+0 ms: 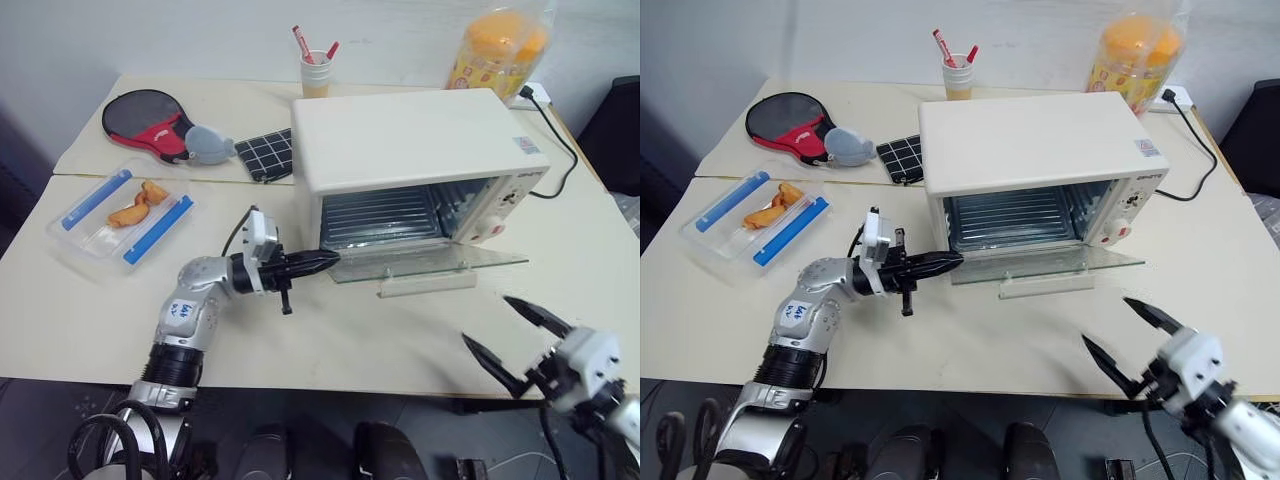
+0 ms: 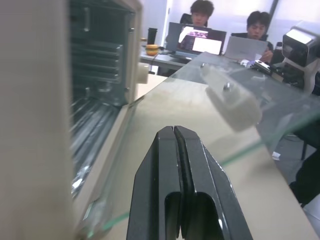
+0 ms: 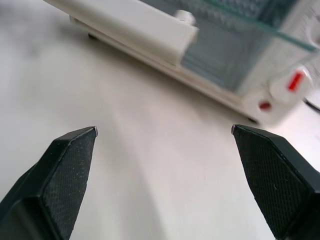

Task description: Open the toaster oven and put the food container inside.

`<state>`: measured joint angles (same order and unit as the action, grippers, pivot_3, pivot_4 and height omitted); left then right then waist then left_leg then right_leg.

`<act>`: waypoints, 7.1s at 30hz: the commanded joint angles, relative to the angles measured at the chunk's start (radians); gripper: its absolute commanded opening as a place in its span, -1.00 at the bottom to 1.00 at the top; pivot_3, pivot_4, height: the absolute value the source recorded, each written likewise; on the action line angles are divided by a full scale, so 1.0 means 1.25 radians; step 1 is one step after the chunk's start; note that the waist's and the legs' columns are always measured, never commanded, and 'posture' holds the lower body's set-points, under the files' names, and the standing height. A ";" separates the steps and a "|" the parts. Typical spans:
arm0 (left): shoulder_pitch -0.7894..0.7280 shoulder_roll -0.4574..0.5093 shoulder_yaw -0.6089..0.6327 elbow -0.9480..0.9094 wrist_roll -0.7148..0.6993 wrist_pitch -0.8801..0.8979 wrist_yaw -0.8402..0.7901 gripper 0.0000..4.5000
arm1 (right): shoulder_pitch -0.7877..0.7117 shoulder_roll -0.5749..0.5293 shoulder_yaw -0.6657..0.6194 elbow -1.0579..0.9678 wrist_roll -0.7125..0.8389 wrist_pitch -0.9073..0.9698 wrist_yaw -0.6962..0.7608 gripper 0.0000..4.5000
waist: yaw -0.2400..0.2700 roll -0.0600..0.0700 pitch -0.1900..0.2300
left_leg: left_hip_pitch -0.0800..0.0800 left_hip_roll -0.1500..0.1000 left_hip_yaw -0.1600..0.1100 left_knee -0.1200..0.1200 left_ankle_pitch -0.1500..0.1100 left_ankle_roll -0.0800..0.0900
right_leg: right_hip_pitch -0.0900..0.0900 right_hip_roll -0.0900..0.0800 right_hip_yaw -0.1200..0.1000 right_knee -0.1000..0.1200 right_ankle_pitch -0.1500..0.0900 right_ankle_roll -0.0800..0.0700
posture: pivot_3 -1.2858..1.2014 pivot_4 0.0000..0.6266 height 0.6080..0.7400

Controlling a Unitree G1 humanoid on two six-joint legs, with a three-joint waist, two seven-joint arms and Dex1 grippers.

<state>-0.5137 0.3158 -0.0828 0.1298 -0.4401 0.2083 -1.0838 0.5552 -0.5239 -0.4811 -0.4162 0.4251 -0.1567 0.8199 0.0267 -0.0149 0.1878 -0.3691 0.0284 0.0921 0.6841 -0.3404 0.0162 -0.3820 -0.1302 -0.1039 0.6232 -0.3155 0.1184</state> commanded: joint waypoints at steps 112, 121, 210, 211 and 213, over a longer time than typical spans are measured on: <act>0.036 0.453 0.691 0.216 -0.422 0.755 1.068 0.91 | -0.554 0.030 0.367 0.041 0.110 0.105 0.174 1.00 | -0.027 -0.001 -0.004 | -0.002 0.002 0.004 -0.002 -0.003 -0.004 | -0.008 -0.001 -0.001 0.003 -0.001 -0.001 | 0.03 -0.52 1.00; 0.022 0.463 0.665 0.206 -0.333 0.756 1.017 -0.19 | -0.534 0.030 0.366 0.042 0.077 0.067 0.151 1.00 | -0.026 -0.001 -0.004 | -0.002 0.002 0.005 -0.002 -0.003 -0.004 | -0.008 -0.002 0.000 0.003 -0.001 -0.001 | 0.03 -0.52 1.00; 0.077 0.411 -0.049 -0.196 -0.069 0.107 -0.126 -0.99 | -0.231 -0.127 0.308 -0.248 0.244 0.465 -0.074 -1.00 | 0.002 -0.001 -0.002 | -0.002 0.001 0.006 0.000 -0.002 -0.002 | -0.010 -0.001 0.002 0.003 -0.002 -0.005 | 0.03 -0.52 1.00; 0.064 0.376 -0.059 -0.189 -0.043 0.101 -0.091 -0.99 | -0.260 -0.120 0.319 -0.228 0.232 0.466 -0.081 -1.00 | 0.002 -0.001 -0.002 | -0.003 0.001 0.006 0.000 -0.002 -0.002 | -0.009 -0.001 0.001 0.003 -0.002 -0.005 | 0.03 -0.52 1.00; 0.048 0.332 -0.071 -0.182 -0.008 0.112 -0.043 -0.99 | -0.296 -0.110 0.327 -0.202 0.226 0.472 -0.090 -1.00 | 0.002 -0.001 -0.002 | -0.003 0.001 0.005 0.000 -0.002 -0.001 | -0.008 -0.001 0.001 0.003 -0.002 -0.003 | 0.03 -0.52 1.00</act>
<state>-0.4346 0.7520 -0.1604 -0.0959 -0.4904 0.3536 -1.1943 0.2050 -0.6716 -0.0742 -0.6780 0.7122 0.4319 0.7217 0.0288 -0.0161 0.1852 -0.3731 0.0291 0.0991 0.6849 -0.3418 0.0155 -0.3922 -0.1318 -0.1029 0.6272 -0.3168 0.1151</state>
